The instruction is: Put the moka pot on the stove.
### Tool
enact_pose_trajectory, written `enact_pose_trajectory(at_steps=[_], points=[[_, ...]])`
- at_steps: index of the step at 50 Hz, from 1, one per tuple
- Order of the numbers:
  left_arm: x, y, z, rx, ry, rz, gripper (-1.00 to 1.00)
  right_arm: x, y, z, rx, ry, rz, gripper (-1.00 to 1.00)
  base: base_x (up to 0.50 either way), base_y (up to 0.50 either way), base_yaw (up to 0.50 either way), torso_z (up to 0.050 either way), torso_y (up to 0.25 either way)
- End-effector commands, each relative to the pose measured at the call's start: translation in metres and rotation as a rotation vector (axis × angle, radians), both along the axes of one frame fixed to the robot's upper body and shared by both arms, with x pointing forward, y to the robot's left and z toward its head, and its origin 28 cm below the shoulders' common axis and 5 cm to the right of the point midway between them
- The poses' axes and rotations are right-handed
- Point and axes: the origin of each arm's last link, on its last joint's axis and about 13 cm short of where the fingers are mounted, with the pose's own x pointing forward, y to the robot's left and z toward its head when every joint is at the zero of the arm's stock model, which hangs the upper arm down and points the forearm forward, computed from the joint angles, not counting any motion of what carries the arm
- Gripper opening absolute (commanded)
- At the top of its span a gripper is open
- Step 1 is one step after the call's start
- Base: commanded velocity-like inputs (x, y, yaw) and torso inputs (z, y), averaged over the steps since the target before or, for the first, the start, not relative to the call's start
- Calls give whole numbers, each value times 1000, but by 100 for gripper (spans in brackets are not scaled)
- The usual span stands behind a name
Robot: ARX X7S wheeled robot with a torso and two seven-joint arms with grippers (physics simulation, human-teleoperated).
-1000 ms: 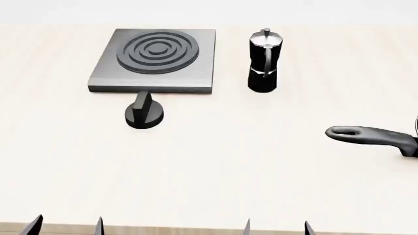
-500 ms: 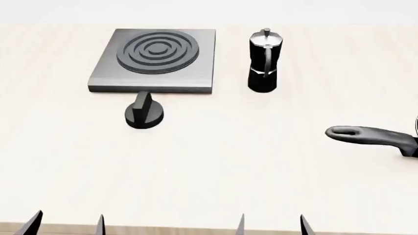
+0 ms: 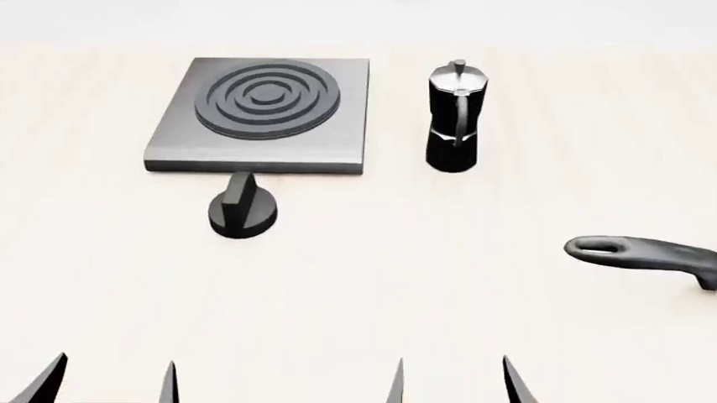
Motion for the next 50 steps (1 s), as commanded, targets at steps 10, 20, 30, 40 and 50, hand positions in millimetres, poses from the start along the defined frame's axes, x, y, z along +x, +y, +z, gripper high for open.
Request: enact_pose_trajectory(at_steps=[10,20,30,40,50], points=[[-1,0,8,-16,-24,-7,100,0,2,2,3,-10,8,100,243,0,0,0,0],[1,2,8,-26,-22,1,100,1,2,1,7,-5,7,100,246,0,0,0,0],[0,2,8,-26,-21,1,100,0,2,1,7,-5,7,100,245,0,0,0,0],[0,1,8,-26,-20,-5,100,1,1,1,10,-6,4,100,245,0,0,0,0],[0,1,7,-25,-19,-8,100,1,1,0,13,-4,2,100,245,0,0,0,0]])
